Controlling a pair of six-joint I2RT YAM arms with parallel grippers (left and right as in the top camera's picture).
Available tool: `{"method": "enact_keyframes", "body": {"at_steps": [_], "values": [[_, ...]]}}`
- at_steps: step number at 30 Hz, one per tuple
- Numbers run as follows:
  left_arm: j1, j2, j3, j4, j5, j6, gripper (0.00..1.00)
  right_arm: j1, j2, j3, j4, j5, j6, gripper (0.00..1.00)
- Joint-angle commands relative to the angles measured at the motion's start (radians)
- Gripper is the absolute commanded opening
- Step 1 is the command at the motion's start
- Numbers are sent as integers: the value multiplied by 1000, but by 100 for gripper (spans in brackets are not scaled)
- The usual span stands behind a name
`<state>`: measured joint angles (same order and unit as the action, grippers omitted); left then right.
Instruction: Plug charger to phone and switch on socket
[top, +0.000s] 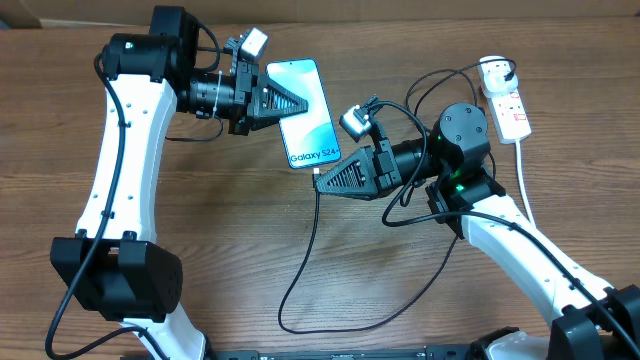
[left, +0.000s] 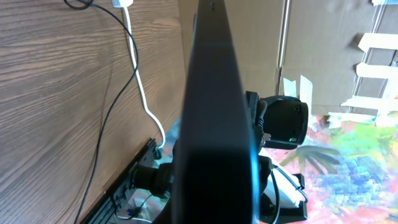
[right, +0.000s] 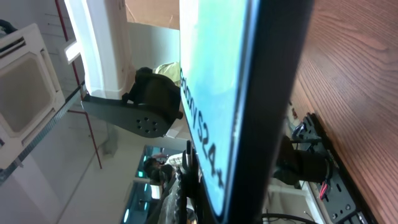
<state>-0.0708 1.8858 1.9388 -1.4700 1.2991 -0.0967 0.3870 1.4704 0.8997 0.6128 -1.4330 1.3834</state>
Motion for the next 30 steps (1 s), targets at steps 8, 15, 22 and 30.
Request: {"method": "enact_keyframes", "body": {"at_steps": [8,15,22,30], "values": [[-2,-10,14,-19,62,23,4,3,-21,5,6,-5,3,4],[-2,-10,14,-19,62,27,4,-14,-21,5,6,-5,3,4],[-2,-10,14,-19,62,31,4,-35,-21,5,6,-6,3,4],[-2,-10,14,-18,71,31,4,-33,-21,5,2,-6,3,4]]}}
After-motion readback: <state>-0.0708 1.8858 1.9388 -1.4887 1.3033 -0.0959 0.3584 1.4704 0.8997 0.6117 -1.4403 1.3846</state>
